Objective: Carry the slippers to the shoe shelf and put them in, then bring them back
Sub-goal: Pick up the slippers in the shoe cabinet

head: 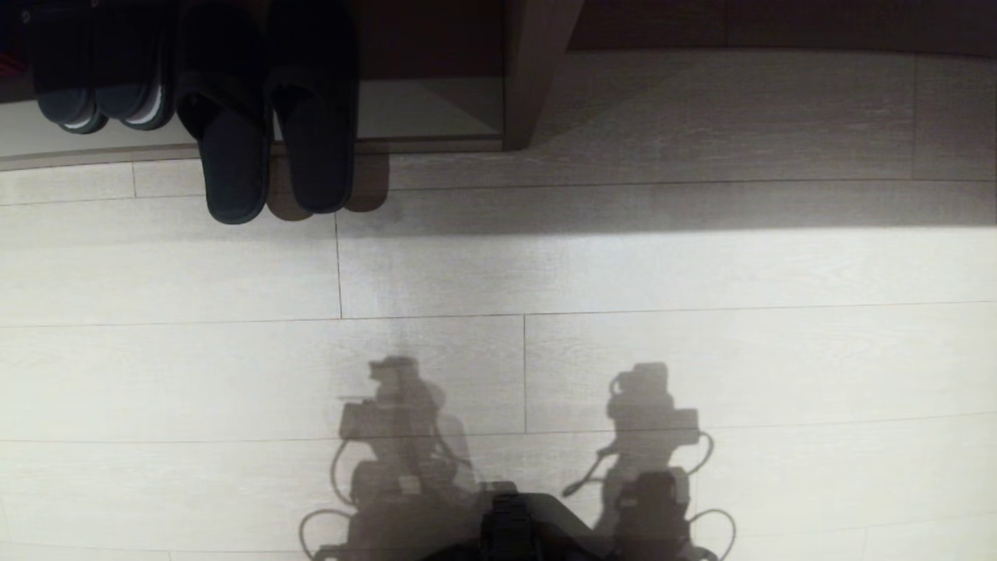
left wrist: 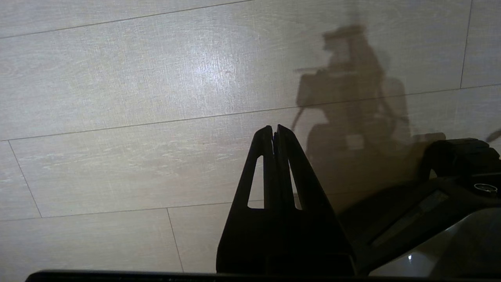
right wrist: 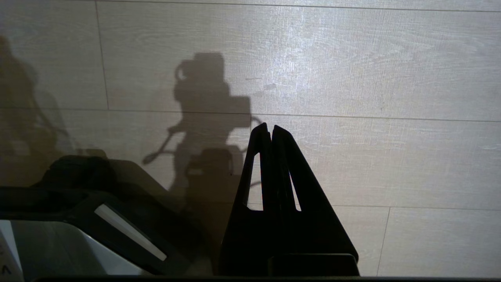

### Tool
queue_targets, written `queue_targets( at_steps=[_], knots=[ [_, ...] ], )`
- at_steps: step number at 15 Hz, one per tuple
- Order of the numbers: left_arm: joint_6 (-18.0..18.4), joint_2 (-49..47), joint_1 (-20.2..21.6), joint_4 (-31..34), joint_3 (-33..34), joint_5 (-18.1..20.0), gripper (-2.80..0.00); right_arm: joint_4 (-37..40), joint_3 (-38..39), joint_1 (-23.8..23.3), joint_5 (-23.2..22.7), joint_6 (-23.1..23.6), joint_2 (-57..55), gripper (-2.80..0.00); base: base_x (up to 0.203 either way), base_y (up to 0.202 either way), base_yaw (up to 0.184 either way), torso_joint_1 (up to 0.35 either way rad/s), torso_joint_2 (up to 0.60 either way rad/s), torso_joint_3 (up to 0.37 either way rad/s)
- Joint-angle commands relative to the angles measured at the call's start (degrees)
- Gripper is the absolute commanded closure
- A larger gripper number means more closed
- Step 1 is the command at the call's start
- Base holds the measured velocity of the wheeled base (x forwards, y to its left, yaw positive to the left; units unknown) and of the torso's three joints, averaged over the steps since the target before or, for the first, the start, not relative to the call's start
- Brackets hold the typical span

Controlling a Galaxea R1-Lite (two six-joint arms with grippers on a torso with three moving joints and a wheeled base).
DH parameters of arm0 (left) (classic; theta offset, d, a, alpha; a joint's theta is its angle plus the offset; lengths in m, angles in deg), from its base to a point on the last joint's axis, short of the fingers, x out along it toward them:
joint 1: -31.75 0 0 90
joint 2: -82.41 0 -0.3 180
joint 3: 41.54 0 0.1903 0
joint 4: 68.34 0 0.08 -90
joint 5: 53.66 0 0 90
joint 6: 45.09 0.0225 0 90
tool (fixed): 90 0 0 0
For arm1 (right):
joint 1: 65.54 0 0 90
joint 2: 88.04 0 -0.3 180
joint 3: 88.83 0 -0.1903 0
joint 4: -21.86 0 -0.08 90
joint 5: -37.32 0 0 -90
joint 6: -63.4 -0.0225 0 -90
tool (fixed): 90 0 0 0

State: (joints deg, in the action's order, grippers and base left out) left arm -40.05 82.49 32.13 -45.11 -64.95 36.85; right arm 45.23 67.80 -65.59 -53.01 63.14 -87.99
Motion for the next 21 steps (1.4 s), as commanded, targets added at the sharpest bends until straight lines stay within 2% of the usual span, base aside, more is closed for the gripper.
queue_targets(
  at_steps=[1, 21],
  knots=[
    [-0.1, -0.1, 0.1, 0.0, 0.0, 0.0, 0.0, 0.0, 0.0, 0.0, 0.0, 0.0, 0.0, 0.0, 0.0, 0.0, 0.0, 0.0, 0.0, 0.0],
    [-0.2, -0.1, 0.1, 0.0, 0.0, 0.0, 0.0, 0.0, 0.0, 0.0, 0.0, 0.0, 0.0, 0.0, 0.0, 0.0, 0.0, 0.0, 0.0, 0.0]
  ],
)
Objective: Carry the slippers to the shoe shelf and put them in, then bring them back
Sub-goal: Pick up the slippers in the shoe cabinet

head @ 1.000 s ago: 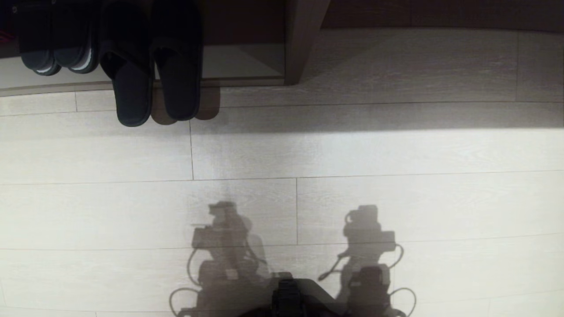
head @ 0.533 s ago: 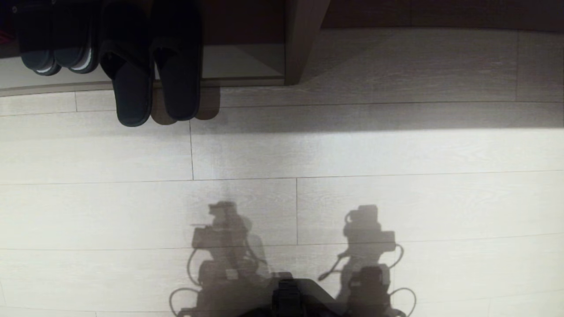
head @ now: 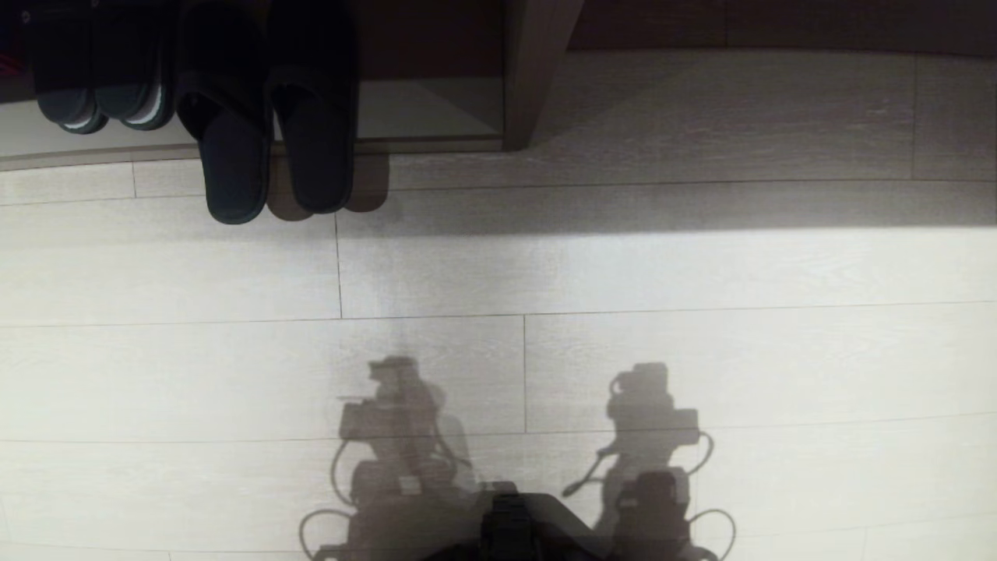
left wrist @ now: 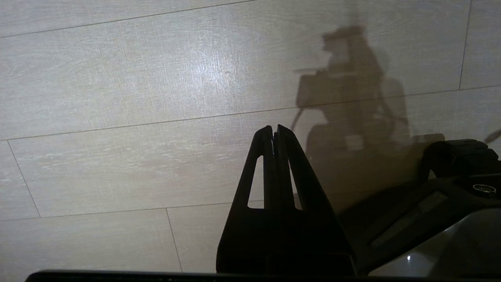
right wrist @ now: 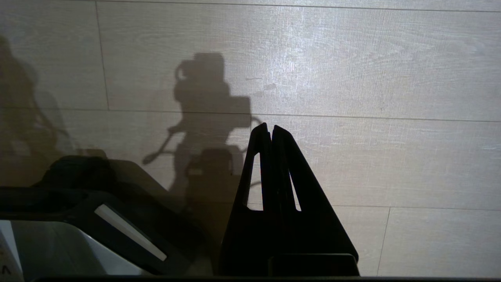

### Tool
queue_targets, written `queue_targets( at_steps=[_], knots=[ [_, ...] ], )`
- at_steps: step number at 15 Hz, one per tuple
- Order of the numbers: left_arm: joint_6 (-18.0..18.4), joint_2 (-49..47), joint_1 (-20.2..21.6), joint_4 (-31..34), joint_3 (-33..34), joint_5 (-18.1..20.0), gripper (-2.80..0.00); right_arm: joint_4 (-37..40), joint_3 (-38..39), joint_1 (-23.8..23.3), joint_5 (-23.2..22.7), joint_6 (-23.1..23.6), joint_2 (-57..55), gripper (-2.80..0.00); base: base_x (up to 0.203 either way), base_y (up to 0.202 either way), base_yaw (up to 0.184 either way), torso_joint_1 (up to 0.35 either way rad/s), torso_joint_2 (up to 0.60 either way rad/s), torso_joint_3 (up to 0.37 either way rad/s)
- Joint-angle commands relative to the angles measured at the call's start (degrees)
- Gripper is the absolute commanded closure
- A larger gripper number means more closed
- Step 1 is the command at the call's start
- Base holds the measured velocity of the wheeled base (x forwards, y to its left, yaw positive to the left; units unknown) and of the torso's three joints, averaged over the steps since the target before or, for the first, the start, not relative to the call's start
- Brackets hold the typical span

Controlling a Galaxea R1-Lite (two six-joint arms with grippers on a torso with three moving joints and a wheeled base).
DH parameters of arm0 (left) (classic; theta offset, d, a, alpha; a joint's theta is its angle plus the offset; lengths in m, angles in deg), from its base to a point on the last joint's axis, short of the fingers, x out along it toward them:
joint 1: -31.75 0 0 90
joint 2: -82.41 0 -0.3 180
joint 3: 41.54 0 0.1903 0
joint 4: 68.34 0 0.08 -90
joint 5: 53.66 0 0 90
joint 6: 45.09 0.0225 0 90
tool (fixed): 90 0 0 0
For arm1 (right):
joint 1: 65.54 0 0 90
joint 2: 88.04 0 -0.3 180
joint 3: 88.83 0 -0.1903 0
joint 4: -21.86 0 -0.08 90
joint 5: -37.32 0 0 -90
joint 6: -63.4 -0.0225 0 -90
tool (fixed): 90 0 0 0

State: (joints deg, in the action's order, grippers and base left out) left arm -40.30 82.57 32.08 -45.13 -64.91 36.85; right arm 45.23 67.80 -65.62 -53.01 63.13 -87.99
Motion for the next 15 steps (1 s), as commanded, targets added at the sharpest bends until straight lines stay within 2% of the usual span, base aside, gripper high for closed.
queue_targets(
  at_steps=[1, 15],
  knots=[
    [0.0, -0.2, 0.0, 0.0, 0.0, 0.0, 0.0, 0.0, 0.0, 0.0, 0.0, 0.0, 0.0, 0.0, 0.0, 0.0, 0.0, 0.0, 0.0, 0.0],
    [-0.1, -1.3, 0.1, 1.0, -1.6, 0.2, 0.0, 0.0, 0.0, 0.0, 0.0, 0.0, 0.0, 0.0, 0.0, 0.0, 0.0, 0.0, 0.0, 0.0]
  ],
)
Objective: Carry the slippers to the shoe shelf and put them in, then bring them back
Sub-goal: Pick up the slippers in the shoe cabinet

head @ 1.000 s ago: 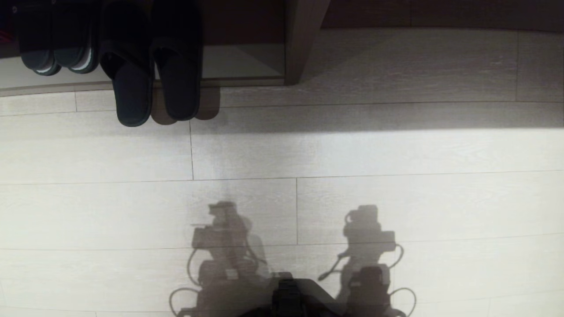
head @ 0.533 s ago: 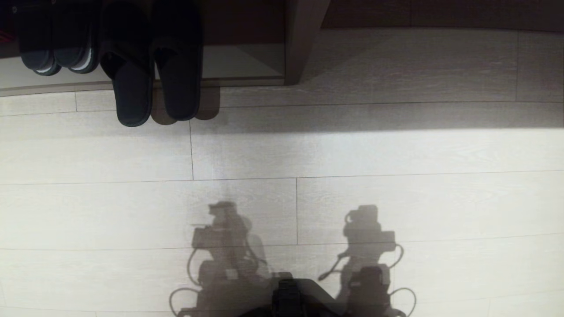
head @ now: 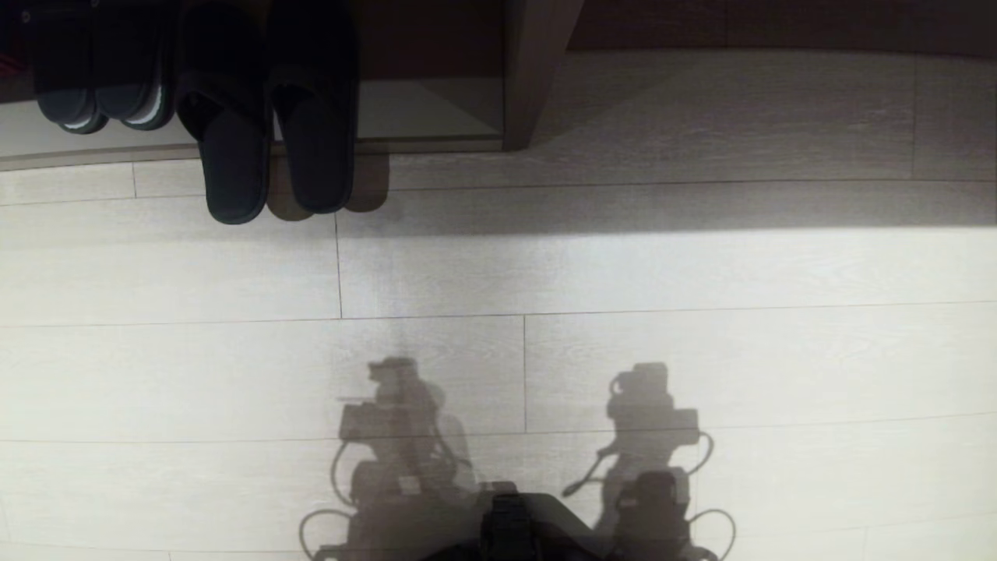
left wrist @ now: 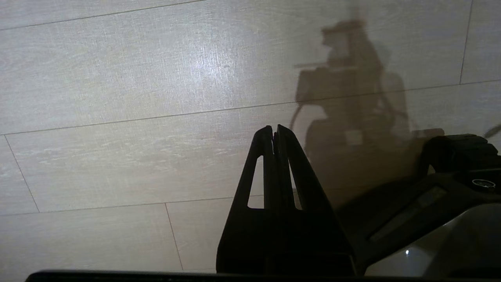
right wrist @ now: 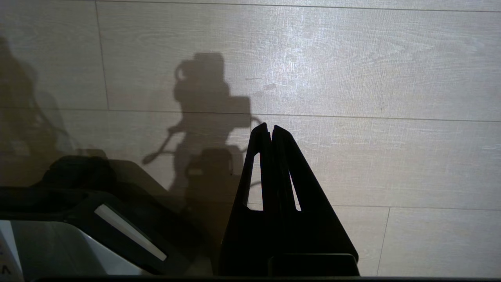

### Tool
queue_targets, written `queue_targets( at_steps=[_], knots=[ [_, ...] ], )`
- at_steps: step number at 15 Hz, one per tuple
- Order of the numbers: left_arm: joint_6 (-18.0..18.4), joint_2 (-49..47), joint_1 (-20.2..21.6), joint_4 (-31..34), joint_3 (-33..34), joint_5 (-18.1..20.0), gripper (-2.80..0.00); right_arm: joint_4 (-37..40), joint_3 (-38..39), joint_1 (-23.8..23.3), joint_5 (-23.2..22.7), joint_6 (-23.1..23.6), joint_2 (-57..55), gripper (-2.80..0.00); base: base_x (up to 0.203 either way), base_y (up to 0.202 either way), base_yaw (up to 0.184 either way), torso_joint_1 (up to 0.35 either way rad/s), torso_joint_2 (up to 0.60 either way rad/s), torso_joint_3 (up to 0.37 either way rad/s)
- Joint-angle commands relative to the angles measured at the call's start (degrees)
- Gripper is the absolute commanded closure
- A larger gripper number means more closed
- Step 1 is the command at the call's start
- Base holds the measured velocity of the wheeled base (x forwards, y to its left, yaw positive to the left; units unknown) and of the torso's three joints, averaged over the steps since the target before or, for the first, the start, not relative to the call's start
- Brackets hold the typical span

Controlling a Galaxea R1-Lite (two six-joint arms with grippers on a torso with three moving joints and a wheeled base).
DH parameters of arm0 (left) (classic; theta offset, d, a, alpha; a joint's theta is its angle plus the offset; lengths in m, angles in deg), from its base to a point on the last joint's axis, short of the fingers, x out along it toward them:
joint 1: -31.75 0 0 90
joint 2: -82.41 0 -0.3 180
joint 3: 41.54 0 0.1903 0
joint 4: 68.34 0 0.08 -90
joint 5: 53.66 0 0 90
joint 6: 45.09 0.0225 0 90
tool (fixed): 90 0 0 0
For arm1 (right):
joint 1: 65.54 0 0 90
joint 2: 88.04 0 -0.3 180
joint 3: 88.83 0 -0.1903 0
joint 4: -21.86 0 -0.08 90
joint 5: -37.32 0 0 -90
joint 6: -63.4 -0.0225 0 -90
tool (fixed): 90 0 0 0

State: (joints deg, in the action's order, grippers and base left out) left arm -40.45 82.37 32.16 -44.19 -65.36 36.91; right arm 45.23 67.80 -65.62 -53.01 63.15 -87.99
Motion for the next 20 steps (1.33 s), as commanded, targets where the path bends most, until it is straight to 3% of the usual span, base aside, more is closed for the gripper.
queue_targets(
  at_steps=[1, 4, 10, 13, 16, 20],
  knots=[
    [0.1, -3.0, 0.0, 0.0, -2.4, 0.5, 0.0, 0.0, 0.0, 0.0, 0.0, 0.0, 0.0, 0.0, 0.0, 0.0, 0.0, 0.0, 0.0, 0.0],
    [0.0, -11.9, 0.2, 0.2, -10.5, 4.1, 0.0, 0.0, 0.0, 0.0, 0.0, 0.0, 0.0, 0.0, 0.0, 0.0, 0.0, 0.0, 0.0, 0.0],
    [-0.4, -36.1, 1.8, 0.4, -25.8, 5.9, 0.0, 0.0, 0.0, 0.0, 0.0, 0.0, 0.0, 0.0, 0.0, 0.0, 0.0, 0.0, 0.0, 0.0],
    [-3.1, -46.5, 2.1, -1.2, -30.5, 10.8, 0.0, 0.0, 0.0, 0.0, 0.0, 0.0, 0.0, 0.0, 0.0, 0.0, 0.0, 0.0, 0.0, 0.0],
    [-6.4, -50.4, 2.2, -9.9, -30.0, 12.5, 0.0, 0.0, 0.0, 0.0, 0.0, 0.0, 0.0, 0.0, 0.0, 0.0, 0.0, 0.0, 0.0, 0.0],
    [-7.2, -57.7, 1.8, -32.4, -24.8, 13.0, 0.0, 0.0, 0.0, 0.0, 0.0, 0.0, 0.0, 0.0, 0.0, 0.0, 0.0, 0.0, 0.0, 0.0]
  ],
)
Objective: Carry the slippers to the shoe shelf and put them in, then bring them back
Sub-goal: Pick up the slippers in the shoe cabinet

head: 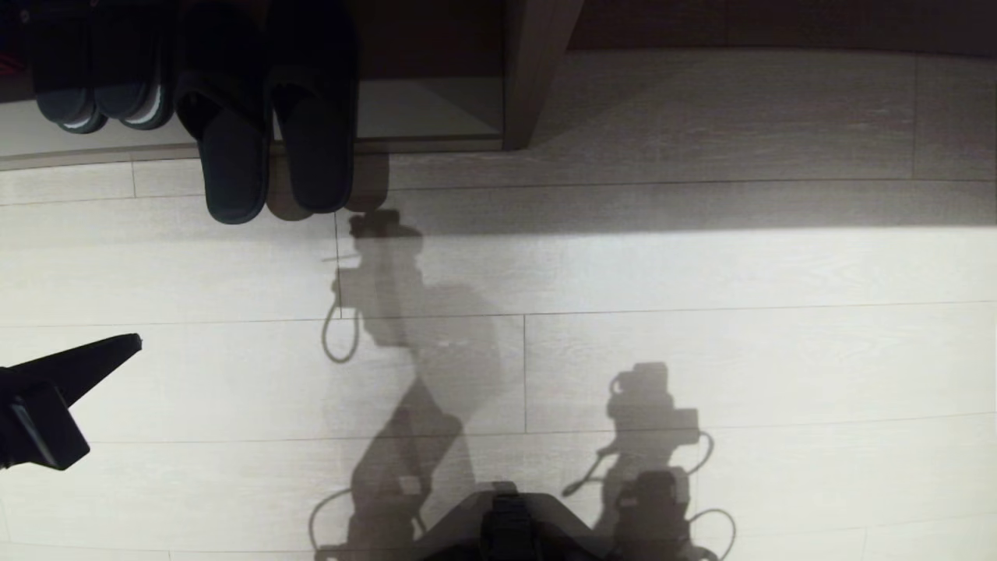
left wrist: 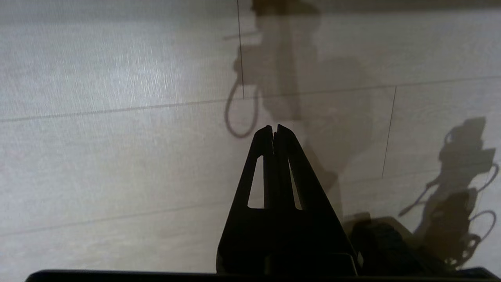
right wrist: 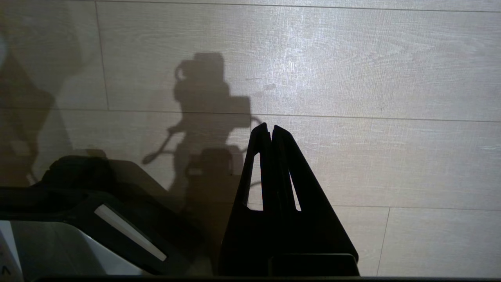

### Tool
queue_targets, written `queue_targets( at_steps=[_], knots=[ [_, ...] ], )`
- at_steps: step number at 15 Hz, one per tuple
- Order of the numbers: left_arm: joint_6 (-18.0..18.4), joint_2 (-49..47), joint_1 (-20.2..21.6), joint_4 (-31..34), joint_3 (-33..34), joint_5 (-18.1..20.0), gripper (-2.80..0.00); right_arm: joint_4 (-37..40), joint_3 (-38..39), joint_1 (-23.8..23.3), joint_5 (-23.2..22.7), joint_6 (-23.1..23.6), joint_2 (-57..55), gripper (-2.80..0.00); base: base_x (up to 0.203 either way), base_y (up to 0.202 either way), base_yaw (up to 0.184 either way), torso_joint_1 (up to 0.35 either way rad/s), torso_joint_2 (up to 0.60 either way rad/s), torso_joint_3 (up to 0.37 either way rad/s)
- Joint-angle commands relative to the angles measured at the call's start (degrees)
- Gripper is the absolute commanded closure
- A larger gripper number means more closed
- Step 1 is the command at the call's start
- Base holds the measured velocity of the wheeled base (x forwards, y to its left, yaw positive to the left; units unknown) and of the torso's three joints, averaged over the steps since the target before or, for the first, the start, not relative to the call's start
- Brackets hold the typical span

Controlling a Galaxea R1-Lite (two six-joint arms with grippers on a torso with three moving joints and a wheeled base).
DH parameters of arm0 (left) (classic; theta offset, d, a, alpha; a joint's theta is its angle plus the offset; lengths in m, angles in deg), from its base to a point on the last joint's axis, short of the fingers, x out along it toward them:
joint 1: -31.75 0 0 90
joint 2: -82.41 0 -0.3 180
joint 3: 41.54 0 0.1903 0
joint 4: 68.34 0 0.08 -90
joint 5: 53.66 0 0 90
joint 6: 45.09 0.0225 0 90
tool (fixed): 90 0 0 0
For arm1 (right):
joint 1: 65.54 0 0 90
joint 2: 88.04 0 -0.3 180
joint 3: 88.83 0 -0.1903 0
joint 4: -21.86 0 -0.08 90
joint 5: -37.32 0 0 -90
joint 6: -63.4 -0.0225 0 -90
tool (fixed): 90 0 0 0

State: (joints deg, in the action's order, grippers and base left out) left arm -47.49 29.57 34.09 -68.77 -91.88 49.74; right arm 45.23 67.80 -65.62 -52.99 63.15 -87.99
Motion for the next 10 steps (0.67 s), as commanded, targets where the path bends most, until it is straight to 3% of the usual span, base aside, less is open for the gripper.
queue_targets(
  at_steps=[1, 5, 10],
  knots=[
    [-0.4, -6.8, -0.1, -11.5, 2.4, 0.6, 0.0, 0.0, 0.0, 0.0, 0.0, 0.0, 0.0, 0.0, 0.0, 0.0, 0.0, 0.0, 0.0, 0.0],
    [-1.7, -15.4, -0.3, -27.4, 5.0, 0.9, 0.0, 0.0, 0.0, 0.1, 0.0, 0.0, 0.0, 0.0, 0.0, 0.0, 0.0, 0.0, 0.0, 0.0],
    [-1.7, -18.2, -1.8, -33.7, 7.8, 0.9, 0.0, 0.0, 0.0, 0.0, 0.0, 0.0, 0.0, 0.0, 0.0, 0.0, 0.0, 0.0, 0.0, 0.0]
  ],
)
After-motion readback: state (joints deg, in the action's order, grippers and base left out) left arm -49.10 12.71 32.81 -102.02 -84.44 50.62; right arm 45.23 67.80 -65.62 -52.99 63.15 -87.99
